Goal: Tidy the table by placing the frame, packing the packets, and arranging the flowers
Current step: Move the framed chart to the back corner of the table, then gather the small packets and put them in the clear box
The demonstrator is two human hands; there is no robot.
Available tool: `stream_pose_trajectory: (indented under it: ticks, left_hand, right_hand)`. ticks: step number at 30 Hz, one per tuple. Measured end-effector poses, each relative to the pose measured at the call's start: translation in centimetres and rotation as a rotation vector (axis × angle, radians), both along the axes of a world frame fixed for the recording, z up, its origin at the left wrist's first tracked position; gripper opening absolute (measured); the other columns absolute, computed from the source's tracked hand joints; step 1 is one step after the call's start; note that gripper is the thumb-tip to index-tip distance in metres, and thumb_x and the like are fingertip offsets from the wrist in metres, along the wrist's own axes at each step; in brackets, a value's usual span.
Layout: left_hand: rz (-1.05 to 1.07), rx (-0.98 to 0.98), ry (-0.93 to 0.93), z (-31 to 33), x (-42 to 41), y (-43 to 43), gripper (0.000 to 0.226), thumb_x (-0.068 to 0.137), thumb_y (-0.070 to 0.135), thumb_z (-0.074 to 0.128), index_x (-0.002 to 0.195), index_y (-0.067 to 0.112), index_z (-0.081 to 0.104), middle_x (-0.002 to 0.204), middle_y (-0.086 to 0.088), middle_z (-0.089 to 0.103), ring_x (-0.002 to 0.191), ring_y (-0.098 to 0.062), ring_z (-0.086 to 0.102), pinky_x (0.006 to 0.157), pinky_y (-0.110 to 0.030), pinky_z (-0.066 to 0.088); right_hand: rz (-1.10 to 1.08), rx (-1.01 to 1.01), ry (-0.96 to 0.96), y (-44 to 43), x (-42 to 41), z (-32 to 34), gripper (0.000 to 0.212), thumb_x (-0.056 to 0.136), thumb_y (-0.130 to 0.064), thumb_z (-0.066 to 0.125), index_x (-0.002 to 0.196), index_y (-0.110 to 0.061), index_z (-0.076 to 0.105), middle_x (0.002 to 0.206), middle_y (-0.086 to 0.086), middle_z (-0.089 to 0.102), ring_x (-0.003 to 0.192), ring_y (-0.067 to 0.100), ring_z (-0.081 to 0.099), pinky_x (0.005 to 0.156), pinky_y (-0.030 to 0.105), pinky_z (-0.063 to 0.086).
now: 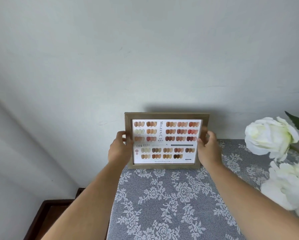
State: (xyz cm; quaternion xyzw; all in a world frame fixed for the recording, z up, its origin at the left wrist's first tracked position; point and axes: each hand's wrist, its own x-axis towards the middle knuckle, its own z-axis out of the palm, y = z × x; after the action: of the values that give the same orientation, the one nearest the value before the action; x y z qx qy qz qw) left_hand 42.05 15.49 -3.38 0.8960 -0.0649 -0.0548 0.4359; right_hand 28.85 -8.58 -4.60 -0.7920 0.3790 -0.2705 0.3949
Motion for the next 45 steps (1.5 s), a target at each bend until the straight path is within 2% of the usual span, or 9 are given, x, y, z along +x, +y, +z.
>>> stream_pose_trajectory:
  ticks: [6,15,19,24,31,34,37,40,45]
  left_hand:
    - [0.025,0.076,-0.044,1.3,-1.8,0.5,0.052,0.086,0.034,0.056,0.131,0.020,0.036,0.131,-0.007,0.048,0.113,-0.028,0.052,0.089,-0.041,0.045]
    - [-0.034,0.159,-0.243,5.2,-9.6,1.5,0.045,0.080,0.029,0.062,0.121,0.022,0.044,0.124,-0.005,0.052,0.113,-0.026,0.050,0.086,-0.043,0.048]
    - [-0.107,0.211,-0.260,5.3,-15.4,0.7,0.043,0.082,0.032,0.062,0.120,0.023,0.045,0.124,-0.004,0.052,0.110,-0.024,0.051,0.086,-0.040,0.049]
    - [-0.206,0.300,-0.217,3.9,-25.1,-2.3,0.046,0.082,0.039,0.062,0.122,0.028,0.042,0.129,0.001,0.047,0.115,-0.020,0.049,0.079,-0.035,0.049]
    - [-0.382,0.400,-0.131,0.8,-36.8,-7.3,0.055,0.082,0.044,0.062,0.129,0.028,0.039,0.136,0.001,0.041,0.115,-0.018,0.048,0.088,-0.034,0.051]
    - [-0.462,0.438,-0.114,-0.6,-40.1,-8.3,0.056,0.081,0.042,0.063,0.129,0.027,0.039,0.135,0.001,0.042,0.114,-0.016,0.048,0.089,-0.031,0.049]
    - [-0.558,0.542,-0.095,-2.3,-42.5,-8.7,0.059,0.079,0.041,0.066,0.130,0.027,0.038,0.135,0.003,0.042,0.108,-0.016,0.052,0.089,-0.034,0.051]
    - [-0.605,0.626,-0.042,-4.1,-44.0,-8.6,0.066,0.076,0.041,0.068,0.133,0.028,0.036,0.137,0.002,0.042,0.107,-0.016,0.053,0.085,-0.030,0.052]
    - [-0.624,0.623,0.053,-6.1,-44.3,-8.4,0.071,0.074,0.032,0.072,0.133,0.025,0.034,0.128,-0.002,0.048,0.103,-0.018,0.056,0.085,-0.032,0.053]
  right_hand:
    - [0.046,-0.082,-0.033,1.7,-1.7,1.6,0.040,0.087,-0.018,0.061,0.123,-0.012,0.046,0.113,0.007,0.059,0.095,0.022,0.060,0.079,0.039,0.054]
    - [0.224,-0.142,-0.019,5.5,-8.5,5.2,0.049,0.087,-0.026,0.059,0.132,-0.017,0.040,0.128,0.005,0.049,0.114,0.018,0.049,0.096,0.037,0.047]
    - [0.358,-0.122,0.086,6.3,-14.8,4.5,0.047,0.090,-0.036,0.054,0.132,-0.025,0.038,0.134,-0.001,0.045,0.095,0.006,0.049,0.066,0.010,0.037]
    - [0.493,-0.036,0.202,3.8,-25.4,3.0,0.040,0.090,-0.041,0.051,0.127,-0.032,0.040,0.133,-0.007,0.044,0.102,0.005,0.047,0.080,0.024,0.044]
    - [0.524,-0.042,0.357,-1.8,-37.6,1.7,0.040,0.089,-0.039,0.055,0.126,-0.033,0.041,0.135,-0.009,0.045,0.108,0.006,0.046,0.086,0.023,0.038]
    - [0.540,-0.034,0.448,-3.2,-40.7,1.2,0.038,0.088,-0.033,0.057,0.124,-0.033,0.043,0.130,-0.009,0.045,0.101,0.009,0.055,0.073,0.015,0.041]
    - [0.576,-0.022,0.551,-4.0,-42.9,0.2,0.040,0.087,-0.025,0.060,0.124,-0.032,0.046,0.120,-0.009,0.050,0.089,0.013,0.063,0.062,0.021,0.049]
    - [0.639,-0.078,0.668,-4.0,-43.9,-1.2,0.054,0.082,-0.022,0.067,0.130,-0.032,0.044,0.121,-0.005,0.052,0.091,0.010,0.057,0.073,0.019,0.047]
    - [0.716,-0.325,0.915,-4.0,-43.3,-3.7,0.088,0.074,-0.042,0.070,0.145,-0.031,0.019,0.149,-0.002,0.030,0.134,0.022,0.030,0.110,0.041,0.027]
